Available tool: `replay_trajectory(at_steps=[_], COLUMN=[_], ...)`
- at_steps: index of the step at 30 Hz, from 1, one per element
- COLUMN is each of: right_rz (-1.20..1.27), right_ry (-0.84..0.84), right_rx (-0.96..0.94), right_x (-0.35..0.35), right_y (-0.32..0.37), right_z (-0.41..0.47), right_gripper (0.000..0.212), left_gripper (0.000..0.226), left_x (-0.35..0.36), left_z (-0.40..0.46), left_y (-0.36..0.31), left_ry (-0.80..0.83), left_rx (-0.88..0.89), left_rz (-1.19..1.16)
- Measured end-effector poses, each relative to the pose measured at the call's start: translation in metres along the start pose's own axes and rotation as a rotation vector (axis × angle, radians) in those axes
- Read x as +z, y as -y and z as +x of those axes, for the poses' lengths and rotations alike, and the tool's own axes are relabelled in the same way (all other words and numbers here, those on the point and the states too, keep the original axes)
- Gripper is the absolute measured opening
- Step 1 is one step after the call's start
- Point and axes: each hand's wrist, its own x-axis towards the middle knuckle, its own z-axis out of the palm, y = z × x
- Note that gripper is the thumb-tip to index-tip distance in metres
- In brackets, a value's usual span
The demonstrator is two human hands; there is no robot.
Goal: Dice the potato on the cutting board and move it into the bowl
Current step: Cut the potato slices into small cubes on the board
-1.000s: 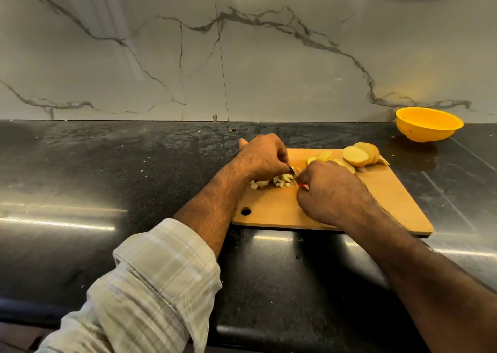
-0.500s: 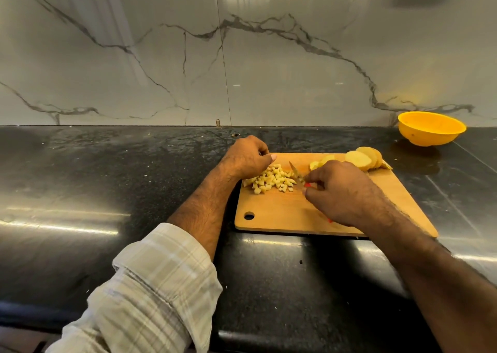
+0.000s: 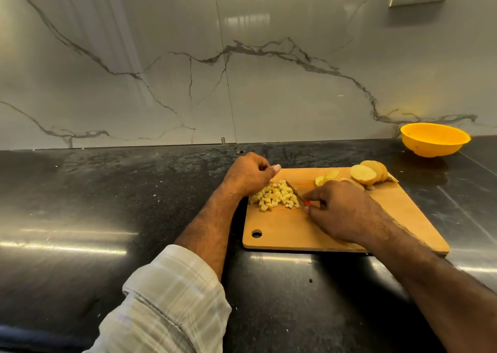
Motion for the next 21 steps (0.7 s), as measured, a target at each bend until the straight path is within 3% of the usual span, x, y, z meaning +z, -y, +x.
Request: replay_trajectory(at_steps=[9, 13, 16, 18, 21], right_rz=[0.241, 0.543, 0.598, 0.58, 0.706], right_ry=[-0.087, -0.179, -0.304, -0.38, -0.416], right_rx=[0.122, 0.179, 0.179, 0.183, 0.231], right_x=[-0.016, -0.019, -0.018, -0.019, -0.028], right_y=[-0.016, -0.023, -0.028, -0.036, -0.049], right_z=[0.003, 0.006, 0.008, 0.011, 0.012], right_gripper=[0.048, 0.025, 0.012, 0.007, 0.009], left_gripper=[0.037, 0.037, 0.036, 0.031, 0.028], left_x=[-0.001, 0.005, 0.012, 0.018, 0.032], left_z=[0.003, 0.0, -0.005, -0.008, -0.013], left_y=[-0.003, -0.009, -0.019, -0.026, -0.042], left_ry=[-0.179, -0.221, -0.245, -0.23, -0.071], left_rx=[0.05, 0.117, 0.184, 0.222, 0.3], left_rz=[0.086, 0.105, 0.126, 0.125, 0.13])
